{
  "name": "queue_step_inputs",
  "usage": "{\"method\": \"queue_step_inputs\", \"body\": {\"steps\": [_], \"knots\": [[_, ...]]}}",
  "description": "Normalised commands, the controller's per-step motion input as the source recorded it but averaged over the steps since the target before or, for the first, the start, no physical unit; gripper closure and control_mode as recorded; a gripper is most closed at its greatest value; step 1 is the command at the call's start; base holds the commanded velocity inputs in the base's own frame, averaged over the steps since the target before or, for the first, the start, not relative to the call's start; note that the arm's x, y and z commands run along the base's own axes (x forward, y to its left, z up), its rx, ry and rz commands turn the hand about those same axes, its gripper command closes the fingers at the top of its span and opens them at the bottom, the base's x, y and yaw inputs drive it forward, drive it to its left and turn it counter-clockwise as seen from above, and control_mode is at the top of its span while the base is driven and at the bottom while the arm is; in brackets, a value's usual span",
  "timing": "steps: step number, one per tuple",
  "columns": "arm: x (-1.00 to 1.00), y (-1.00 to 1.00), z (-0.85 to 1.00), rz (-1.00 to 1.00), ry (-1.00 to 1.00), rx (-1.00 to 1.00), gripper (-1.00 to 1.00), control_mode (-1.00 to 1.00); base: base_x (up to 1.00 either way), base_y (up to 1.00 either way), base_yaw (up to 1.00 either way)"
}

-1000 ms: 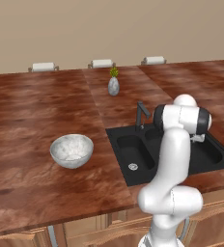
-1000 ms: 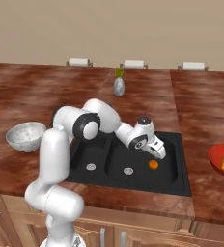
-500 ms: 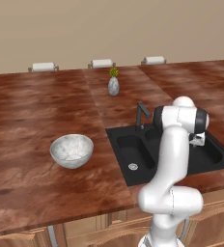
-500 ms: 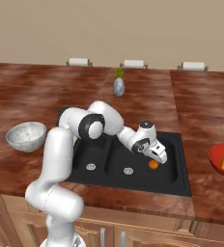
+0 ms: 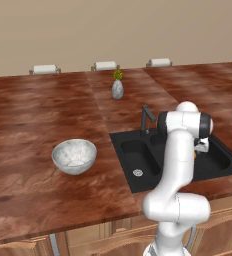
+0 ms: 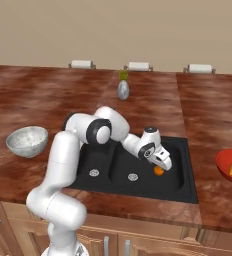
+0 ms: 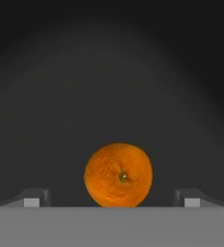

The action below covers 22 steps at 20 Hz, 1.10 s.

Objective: Pick the carrots from the cabinet and place them in one bowl. Pick the tangerine from the sink and place it in the other bowl.

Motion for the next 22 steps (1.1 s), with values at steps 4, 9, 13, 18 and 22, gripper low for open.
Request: {"method": "queue_step_inputs", "body": {"steps": [4, 9, 13, 18, 22], "knots": [[0.17, -0.05, -0.18, -0.01, 0.02, 0.0, -1.0, -1.0, 0.0, 0.0, 0.0], [0.09, -0.09, -0.2, -0.03, 0.03, 0.0, -1.0, -1.0, 0.0, 0.0, 0.0], [0.08, -0.07, -0.18, -0.03, 0.03, 0.0, -1.0, -1.0, 0.0, 0.0, 0.0], [0.06, -0.07, -0.14, -0.04, 0.01, 0.0, -1.0, -1.0, 0.0, 0.0, 0.0], [0.02, -0.05, -0.12, -0.05, 0.0, 0.0, -1.0, -1.0, 0.0, 0.0, 0.0]]}}
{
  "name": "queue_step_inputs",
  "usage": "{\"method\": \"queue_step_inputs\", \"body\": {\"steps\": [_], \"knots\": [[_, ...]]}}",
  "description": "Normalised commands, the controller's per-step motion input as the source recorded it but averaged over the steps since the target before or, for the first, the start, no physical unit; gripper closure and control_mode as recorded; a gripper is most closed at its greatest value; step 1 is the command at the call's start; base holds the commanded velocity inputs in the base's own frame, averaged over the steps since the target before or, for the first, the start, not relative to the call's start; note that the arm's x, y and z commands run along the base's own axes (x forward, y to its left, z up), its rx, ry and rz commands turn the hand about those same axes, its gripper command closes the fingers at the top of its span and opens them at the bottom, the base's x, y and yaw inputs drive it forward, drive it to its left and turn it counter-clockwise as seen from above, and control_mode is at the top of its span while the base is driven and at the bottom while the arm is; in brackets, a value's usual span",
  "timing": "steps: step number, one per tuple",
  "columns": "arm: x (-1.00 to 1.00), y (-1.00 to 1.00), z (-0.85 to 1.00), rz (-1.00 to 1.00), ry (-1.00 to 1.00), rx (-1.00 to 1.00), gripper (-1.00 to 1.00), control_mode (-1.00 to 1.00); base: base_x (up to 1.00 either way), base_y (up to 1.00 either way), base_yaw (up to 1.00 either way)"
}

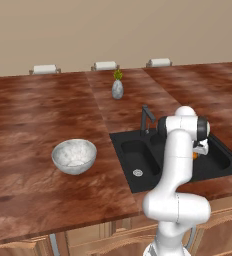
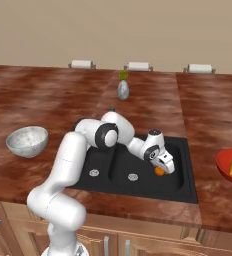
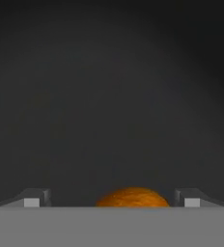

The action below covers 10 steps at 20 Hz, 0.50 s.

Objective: Pick the carrots from the cabinet and place them in one bowl. Pick the tangerine from the sink and place it in the other bowl.

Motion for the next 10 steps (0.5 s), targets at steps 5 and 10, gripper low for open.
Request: {"method": "queue_step_inputs", "body": {"steps": [5, 10], "knots": [[0.01, -0.02, -0.08, -0.07, 0.0, 0.0, -1.0, -1.0, 0.0, 0.0, 0.0], [0.0, 0.0, -0.03, -0.09, 0.0, 0.0, -1.0, -1.0, 0.0, 0.0, 0.0]]}}
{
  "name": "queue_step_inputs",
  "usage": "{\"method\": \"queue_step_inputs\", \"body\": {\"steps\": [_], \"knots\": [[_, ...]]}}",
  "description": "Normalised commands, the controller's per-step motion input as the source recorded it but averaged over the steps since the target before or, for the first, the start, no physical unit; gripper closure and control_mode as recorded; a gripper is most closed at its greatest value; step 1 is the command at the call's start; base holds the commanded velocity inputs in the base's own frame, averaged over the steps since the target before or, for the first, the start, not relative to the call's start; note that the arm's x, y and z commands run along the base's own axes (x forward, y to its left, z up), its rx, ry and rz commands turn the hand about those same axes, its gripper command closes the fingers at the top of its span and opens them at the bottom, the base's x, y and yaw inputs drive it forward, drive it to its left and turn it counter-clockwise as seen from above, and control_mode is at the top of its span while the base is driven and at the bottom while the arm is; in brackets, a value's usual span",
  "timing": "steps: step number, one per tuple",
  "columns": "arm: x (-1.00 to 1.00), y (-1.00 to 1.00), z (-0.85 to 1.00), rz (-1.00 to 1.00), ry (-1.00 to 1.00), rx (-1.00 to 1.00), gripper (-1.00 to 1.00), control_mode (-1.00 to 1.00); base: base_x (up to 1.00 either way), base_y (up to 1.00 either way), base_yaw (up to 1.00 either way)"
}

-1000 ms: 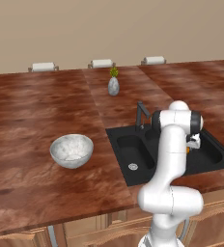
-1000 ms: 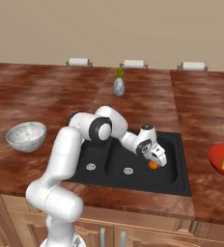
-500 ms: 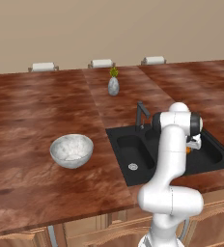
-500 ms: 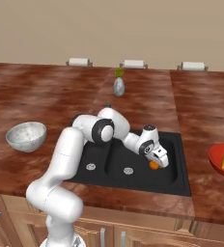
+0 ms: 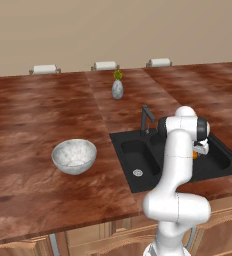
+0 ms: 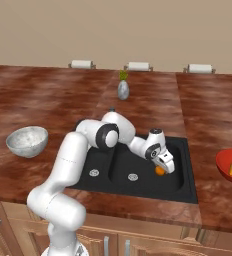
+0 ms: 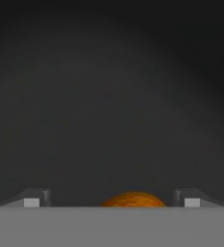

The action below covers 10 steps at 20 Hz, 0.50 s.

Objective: Pick the carrots from the cabinet and place them in one bowl. Pick the tangerine from the sink and place it in the other bowl.

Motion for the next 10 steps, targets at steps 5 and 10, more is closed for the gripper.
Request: {"method": "queue_step_inputs", "body": {"steps": [5, 10], "knots": [[-0.03, 0.0, 0.0, -0.08, 0.0, 0.0, -1.0, -1.0, 0.0, 0.0, 0.0], [-0.07, 0.0, 0.0, -0.09, 0.0, 0.0, -1.0, -1.0, 0.0, 0.0, 0.0]]}}
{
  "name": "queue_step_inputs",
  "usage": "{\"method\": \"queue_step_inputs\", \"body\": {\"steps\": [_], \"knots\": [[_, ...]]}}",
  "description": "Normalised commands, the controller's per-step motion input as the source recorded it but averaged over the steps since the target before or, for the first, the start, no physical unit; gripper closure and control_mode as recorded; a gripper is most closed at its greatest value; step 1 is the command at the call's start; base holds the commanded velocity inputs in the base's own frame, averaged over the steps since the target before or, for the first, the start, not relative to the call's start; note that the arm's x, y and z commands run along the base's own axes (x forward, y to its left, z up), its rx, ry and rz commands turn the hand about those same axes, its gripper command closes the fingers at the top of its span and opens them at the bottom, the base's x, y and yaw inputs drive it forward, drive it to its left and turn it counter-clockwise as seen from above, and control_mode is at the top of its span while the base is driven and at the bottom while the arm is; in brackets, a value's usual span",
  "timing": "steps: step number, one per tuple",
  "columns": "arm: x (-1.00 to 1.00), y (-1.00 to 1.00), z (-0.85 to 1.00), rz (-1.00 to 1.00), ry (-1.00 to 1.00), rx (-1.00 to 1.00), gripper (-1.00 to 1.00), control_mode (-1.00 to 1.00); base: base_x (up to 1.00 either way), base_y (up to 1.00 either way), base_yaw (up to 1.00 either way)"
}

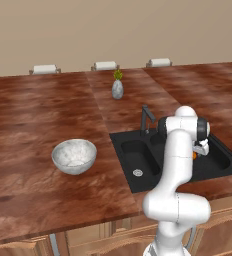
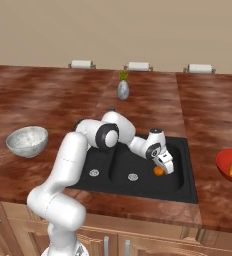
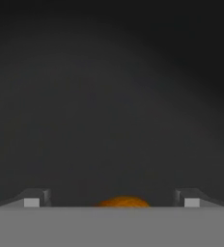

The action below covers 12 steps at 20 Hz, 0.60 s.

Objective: Pick the carrots from the cabinet and place them in one bowl. Pick the tangerine from the sink and place it in the other bowl.

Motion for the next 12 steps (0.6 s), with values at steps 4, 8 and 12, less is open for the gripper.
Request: {"method": "queue_step_inputs", "body": {"steps": [4, 8, 12], "knots": [[-0.06, 0.01, 0.0, -0.09, 0.0, 0.0, -1.0, -1.0, 0.0, 0.0, 0.0], [-0.05, 0.02, 0.0, -0.08, 0.0, 0.0, -1.0, -1.0, 0.0, 0.0, 0.0], [-0.03, 0.04, 0.0, -0.08, 0.0, 0.0, -1.0, -1.0, 0.0, 0.0, 0.0]]}}
